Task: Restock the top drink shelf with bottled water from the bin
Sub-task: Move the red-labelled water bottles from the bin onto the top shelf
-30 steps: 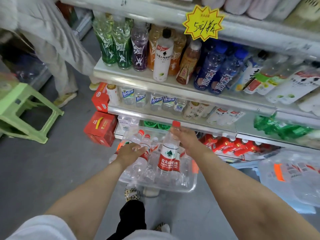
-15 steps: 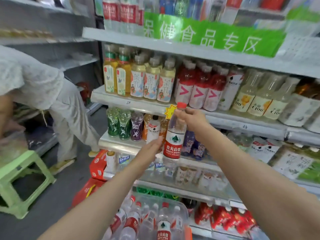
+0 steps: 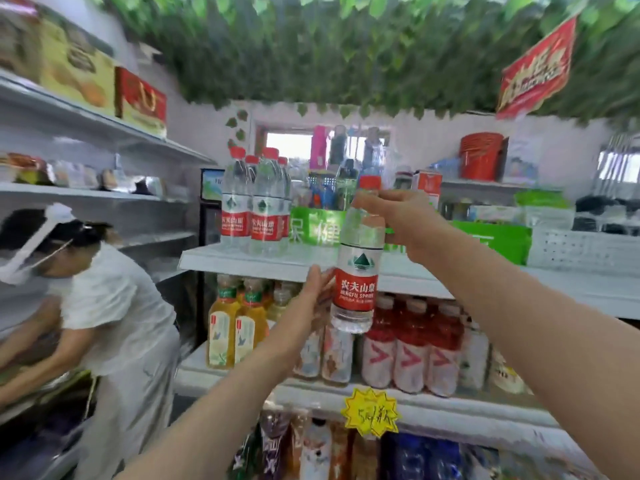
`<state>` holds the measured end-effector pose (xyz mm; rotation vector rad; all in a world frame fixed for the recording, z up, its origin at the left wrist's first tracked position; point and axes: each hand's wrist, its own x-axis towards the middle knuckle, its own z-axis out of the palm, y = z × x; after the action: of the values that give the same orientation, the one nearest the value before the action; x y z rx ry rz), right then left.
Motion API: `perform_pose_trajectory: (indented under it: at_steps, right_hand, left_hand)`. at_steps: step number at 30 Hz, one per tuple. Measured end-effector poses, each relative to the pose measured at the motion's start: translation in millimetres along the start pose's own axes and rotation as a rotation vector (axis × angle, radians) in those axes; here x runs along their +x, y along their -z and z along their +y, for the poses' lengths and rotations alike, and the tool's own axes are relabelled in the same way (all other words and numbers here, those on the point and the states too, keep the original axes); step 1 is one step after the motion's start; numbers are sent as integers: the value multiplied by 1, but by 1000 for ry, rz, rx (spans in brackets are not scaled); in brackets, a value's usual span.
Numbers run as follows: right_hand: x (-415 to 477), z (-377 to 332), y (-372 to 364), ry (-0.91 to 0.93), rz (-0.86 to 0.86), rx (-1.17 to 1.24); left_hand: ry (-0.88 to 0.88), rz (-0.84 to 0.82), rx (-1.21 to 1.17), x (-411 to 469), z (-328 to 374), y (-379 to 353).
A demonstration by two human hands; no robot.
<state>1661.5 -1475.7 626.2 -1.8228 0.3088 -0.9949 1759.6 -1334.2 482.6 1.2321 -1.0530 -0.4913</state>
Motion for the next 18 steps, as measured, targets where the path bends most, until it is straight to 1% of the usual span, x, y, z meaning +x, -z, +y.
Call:
perform_pose_trajectory:
  at_steps: [4, 7, 11, 13, 18]
  right_hand:
    - [48, -34, -21, 100, 24, 12]
    - [86, -43, -36, 124, 68, -26]
    - [132, -29, -54, 88, 102, -53]
    - [150, -18, -61, 66, 106, -60]
    - [184, 7, -71, 38, 110, -46]
  left_hand:
    - [-136, 45, 12, 47, 32, 26]
    - [-168, 42, 19, 80, 39, 45]
    - [-136, 58, 35, 124, 31, 63]
    - [-93, 61, 23, 143, 29, 67]
    - [-47, 69, 65, 168, 27, 71]
